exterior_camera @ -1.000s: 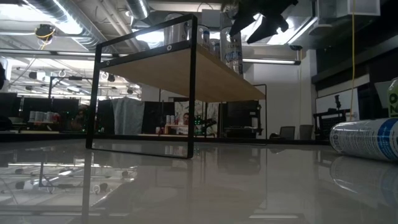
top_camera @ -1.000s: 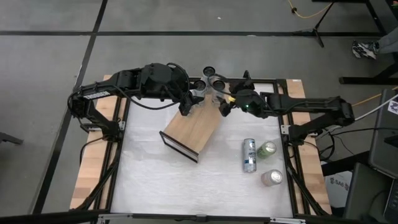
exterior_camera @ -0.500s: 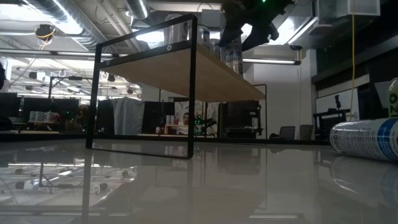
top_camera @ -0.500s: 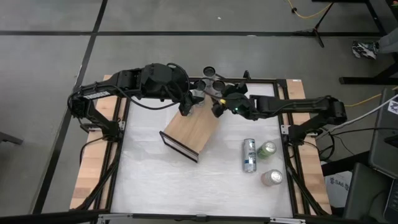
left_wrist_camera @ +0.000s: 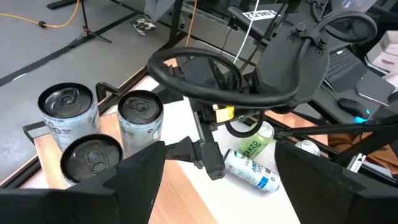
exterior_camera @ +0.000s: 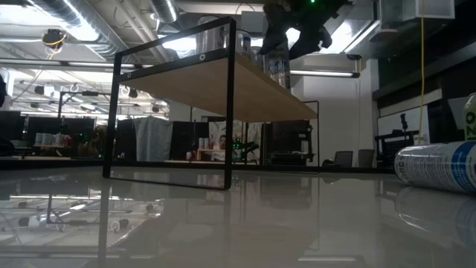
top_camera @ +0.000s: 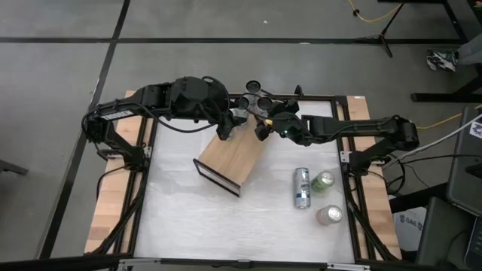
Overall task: Place canned beverage on shelf
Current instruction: Adjust the soda can on the shelf
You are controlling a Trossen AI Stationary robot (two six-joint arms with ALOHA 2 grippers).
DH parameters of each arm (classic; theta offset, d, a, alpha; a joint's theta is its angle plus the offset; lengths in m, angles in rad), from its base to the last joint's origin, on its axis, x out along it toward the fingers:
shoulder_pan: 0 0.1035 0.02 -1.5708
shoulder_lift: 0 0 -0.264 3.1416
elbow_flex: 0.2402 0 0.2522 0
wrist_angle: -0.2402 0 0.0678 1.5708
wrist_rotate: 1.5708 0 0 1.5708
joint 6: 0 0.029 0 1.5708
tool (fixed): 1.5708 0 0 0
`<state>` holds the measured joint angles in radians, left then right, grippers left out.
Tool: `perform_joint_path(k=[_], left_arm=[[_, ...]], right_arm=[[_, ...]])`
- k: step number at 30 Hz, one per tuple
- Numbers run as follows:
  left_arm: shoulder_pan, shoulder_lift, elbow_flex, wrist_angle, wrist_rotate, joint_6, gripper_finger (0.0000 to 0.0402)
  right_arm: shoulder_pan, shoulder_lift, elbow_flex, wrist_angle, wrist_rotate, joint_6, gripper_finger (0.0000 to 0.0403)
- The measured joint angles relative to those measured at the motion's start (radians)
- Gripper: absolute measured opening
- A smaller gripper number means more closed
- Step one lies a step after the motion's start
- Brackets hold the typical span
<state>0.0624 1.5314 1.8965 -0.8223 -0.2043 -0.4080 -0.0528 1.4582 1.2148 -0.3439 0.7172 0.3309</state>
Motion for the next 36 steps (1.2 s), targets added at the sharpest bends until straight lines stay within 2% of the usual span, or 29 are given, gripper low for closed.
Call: perform_joint_path(k=[6,14,19,23,31,36], left_arm=[[0.000,0.000,0.000,0.000,0.000,0.000,0.0299],[0.000,0.000,0.000,0.000,0.000,0.000,0.0299],[0.000,0.000,0.000,0.000,0.000,0.000,0.0299],[0.000,0.000,0.000,0.000,0.000,0.000,0.0299],[0.000,0.000,0.000,0.000,0.000,0.000,0.0299],[0.000,0.000,0.000,0.000,-0.003,0.000,0.0299]], right_arm=[[0.000,0.000,0.000,0.005,-0.002,0.002,0.0360],[-0.013,0.000,0.000,0.004,-0.008,0.005,0.0279],[-0.049,-0.006,0.000,0.006,-0.088,-0.001,0.0238],[-0.074,-0.013,0.002,0.002,-0.143,-0.024,0.0239],[-0.077,-0.063,-0.003,-0.046,-0.184,-0.130,0.0248],[-0.133,-0.099,-0.003,-0.069,-0.298,-0.155,0.0246]])
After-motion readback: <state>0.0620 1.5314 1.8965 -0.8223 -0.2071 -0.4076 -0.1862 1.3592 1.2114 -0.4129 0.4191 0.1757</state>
